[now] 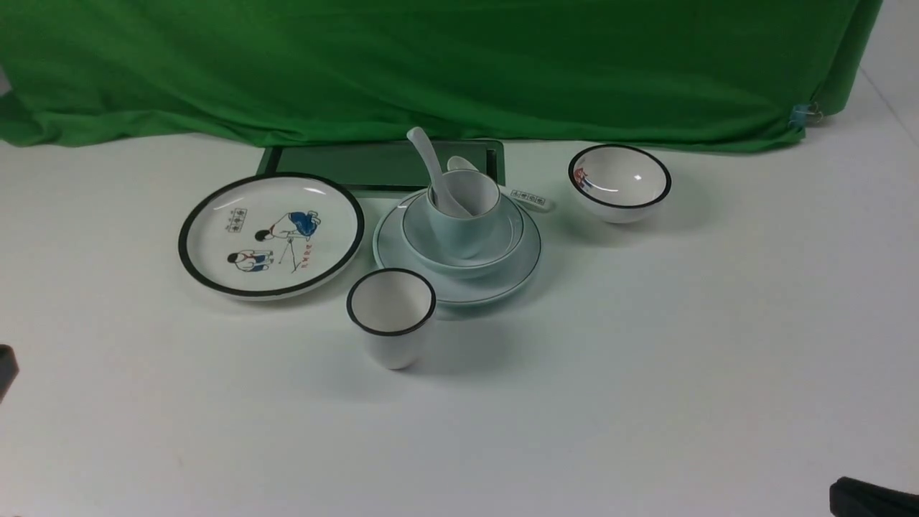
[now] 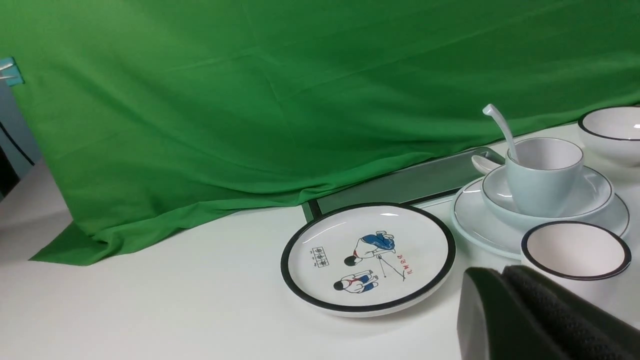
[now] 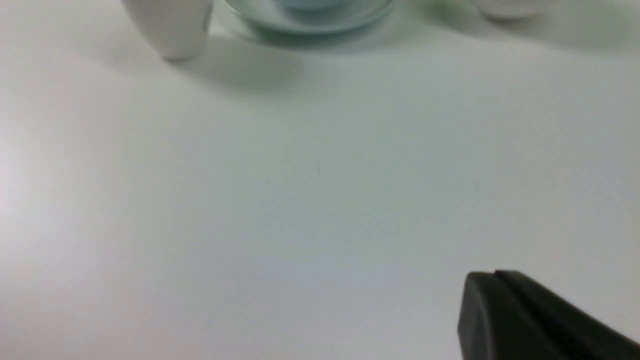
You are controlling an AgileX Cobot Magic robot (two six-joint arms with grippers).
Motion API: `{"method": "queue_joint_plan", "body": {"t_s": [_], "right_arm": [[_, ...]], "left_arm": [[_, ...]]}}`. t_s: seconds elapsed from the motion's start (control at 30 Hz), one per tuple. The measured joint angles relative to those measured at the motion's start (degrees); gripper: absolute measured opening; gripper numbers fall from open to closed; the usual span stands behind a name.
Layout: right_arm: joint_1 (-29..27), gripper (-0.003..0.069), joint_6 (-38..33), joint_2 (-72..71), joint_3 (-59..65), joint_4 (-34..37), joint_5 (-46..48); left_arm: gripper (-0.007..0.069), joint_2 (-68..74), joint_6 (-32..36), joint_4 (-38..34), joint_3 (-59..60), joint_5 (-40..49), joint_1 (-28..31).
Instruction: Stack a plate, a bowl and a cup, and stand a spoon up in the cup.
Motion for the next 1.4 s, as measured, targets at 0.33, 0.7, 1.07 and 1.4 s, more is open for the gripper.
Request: {"method": "queue_joint_plan", "body": {"t_s": [0.33,0.7,1.07,1.4], "right_arm": [[-15.63,0.0011,-10.64,-17.85,9.74,9.83,-21.30],[-30.15,0.0011,-25.69,-24.07,9.84,24.77,-12.94],[-31.31,0.0018,-27.47,-24.09,9.90,27.72,-3.36],[-31.31,0.0048,-27.47,-24.09,9.90,27.72,-3.22]], "left_arm": [[-0.0031,0.00,0.00,0.00,0.02,0.06,0.00],[-0.0031,0.00,0.00,0.00,0.02,0.12,0.00],[-0.0031,0.00,0.20,0.00,0.02,0.17,0.00],[-0.0031,0.00,0.31,0.00,0.02,0.17,0.00]]}}
